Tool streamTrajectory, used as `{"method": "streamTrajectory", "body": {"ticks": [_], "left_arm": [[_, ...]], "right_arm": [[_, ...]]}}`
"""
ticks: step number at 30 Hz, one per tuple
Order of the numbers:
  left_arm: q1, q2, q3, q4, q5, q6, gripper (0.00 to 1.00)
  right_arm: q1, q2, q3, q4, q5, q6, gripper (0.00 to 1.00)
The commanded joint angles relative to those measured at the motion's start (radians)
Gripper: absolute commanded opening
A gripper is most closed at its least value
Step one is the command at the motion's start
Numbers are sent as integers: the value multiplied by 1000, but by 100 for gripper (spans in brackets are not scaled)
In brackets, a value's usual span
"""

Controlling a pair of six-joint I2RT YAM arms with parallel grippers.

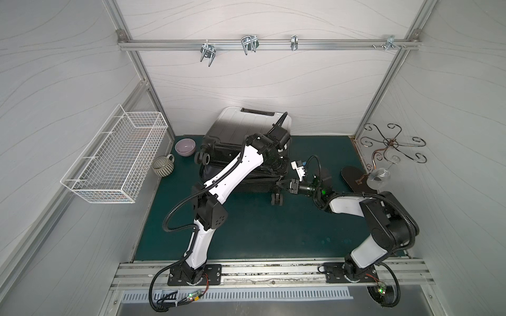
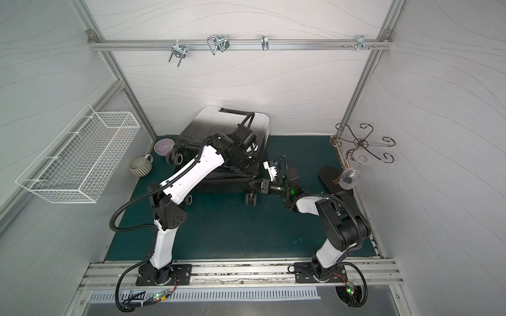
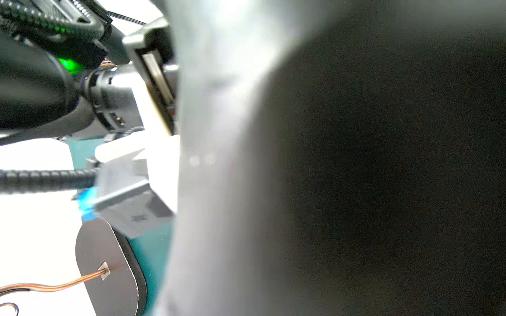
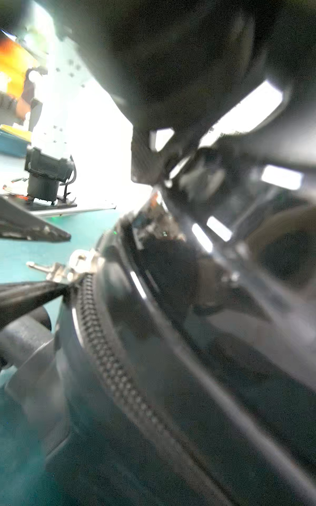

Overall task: Close the suitcase zippers
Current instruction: Zip the zipper on the suitcase.

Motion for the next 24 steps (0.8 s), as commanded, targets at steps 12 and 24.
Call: {"method": "streamTrajectory", "body": {"ticks": [12,24], "left_arm": [[-6,-4,53,128,147,123,0],[-13,60,173,144,239,34,12]], "right_arm": [[135,-132,-2,-140,437,-54,0],[263,22,-67,321,533,71,0]]}}
